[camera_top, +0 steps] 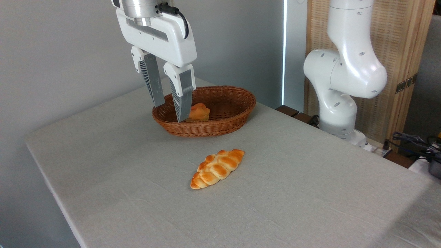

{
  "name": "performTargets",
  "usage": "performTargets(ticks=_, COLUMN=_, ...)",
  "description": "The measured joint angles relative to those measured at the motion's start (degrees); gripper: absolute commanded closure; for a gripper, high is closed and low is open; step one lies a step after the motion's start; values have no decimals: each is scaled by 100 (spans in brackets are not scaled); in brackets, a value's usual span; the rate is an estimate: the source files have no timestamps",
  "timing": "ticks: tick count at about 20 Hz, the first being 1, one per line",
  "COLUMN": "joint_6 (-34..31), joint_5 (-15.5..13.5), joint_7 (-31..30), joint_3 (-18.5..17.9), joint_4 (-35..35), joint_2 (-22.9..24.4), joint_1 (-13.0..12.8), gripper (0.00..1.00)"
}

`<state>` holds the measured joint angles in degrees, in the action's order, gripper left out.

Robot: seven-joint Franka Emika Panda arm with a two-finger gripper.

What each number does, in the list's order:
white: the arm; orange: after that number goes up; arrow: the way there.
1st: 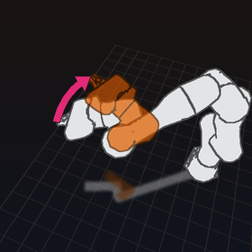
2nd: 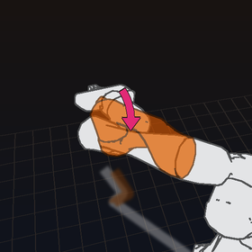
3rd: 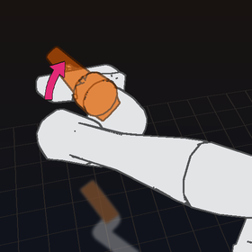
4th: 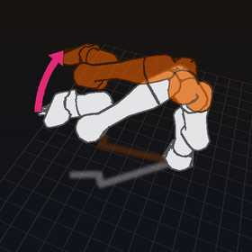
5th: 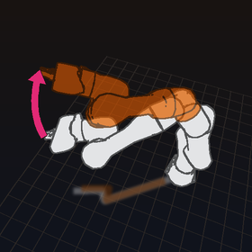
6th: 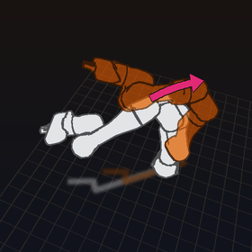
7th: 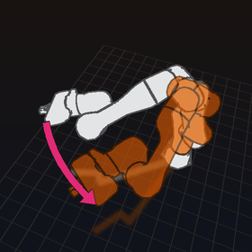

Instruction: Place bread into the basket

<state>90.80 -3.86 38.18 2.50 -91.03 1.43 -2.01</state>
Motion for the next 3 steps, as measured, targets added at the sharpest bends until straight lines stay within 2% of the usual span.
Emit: performTargets(ticks=3, joint_6=0, joint_5=168, joint_7=0, joint_3=3, joint_4=-3, joint_2=0, joint_1=2, gripper=0)
